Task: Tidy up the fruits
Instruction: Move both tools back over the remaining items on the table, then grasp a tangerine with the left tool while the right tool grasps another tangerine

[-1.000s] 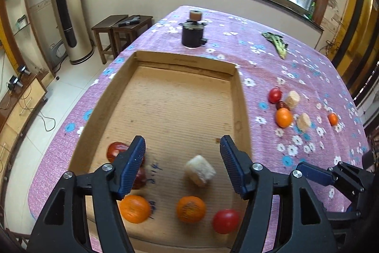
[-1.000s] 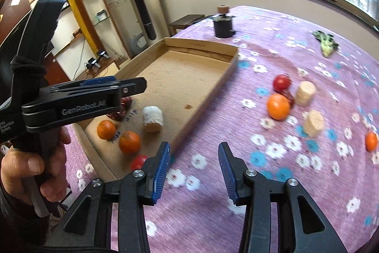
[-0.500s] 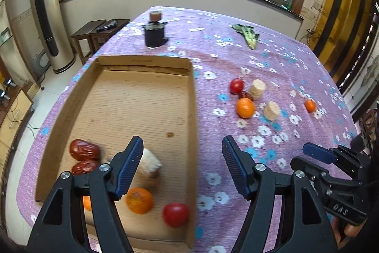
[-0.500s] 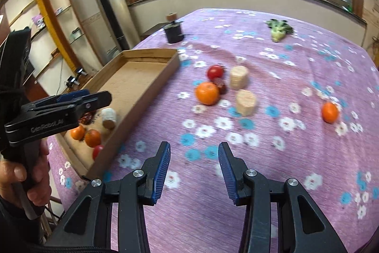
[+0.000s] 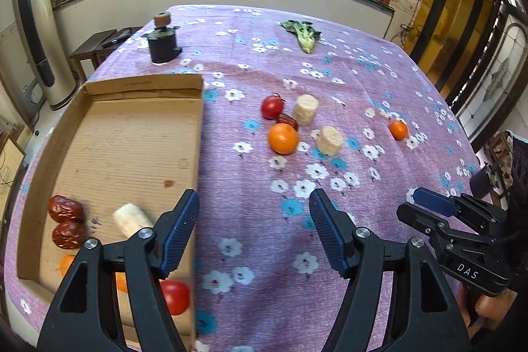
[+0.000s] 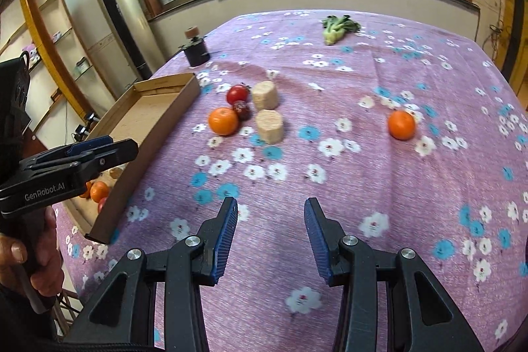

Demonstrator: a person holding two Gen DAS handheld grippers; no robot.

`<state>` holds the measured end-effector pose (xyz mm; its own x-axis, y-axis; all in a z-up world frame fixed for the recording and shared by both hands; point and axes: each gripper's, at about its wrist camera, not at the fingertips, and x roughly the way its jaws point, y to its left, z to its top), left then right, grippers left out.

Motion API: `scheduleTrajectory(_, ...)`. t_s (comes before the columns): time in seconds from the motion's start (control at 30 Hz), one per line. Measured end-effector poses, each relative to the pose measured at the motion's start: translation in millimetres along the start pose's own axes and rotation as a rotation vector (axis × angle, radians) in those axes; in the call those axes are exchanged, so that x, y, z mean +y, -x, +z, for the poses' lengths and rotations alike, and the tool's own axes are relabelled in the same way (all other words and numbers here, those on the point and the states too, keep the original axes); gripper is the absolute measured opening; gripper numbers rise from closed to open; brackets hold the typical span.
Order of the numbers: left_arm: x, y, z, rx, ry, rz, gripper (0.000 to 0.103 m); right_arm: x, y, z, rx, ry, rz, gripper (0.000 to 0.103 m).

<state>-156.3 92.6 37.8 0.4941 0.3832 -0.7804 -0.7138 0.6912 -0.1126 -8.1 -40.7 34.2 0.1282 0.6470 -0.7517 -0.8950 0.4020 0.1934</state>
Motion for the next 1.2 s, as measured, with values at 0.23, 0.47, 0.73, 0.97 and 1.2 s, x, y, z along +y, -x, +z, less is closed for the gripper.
scheduleTrajectory(0.23,-12,-8,1,0.013,-0.011,-0.016,0.068,-21,3,-5,0.002,-0.031,-0.030,0.044)
scheduleTrajectory(0.47,-15,-27,10,0.032,0.004,-0.046,0.068,-48,-1,0,-0.009,-0.076,-0.075,0.044)
scheduleTrajectory(0.73,-20,-65,28,0.081,0.023,-0.041,0.068,-78,-11,17,-0.029,-0.126,-0.103,0.044)
scheduleTrajectory(0.97,-18,-102,43,0.126,0.032,-0.009,0.068,-103,-26,41,-0.050,-0.155,-0.160,0.048)
scheduleTrajectory(1.2,-22,-124,48,0.138,-0.002,0.018,0.068,-124,-55,59,-0.022,-0.165,-0.188,0.056)
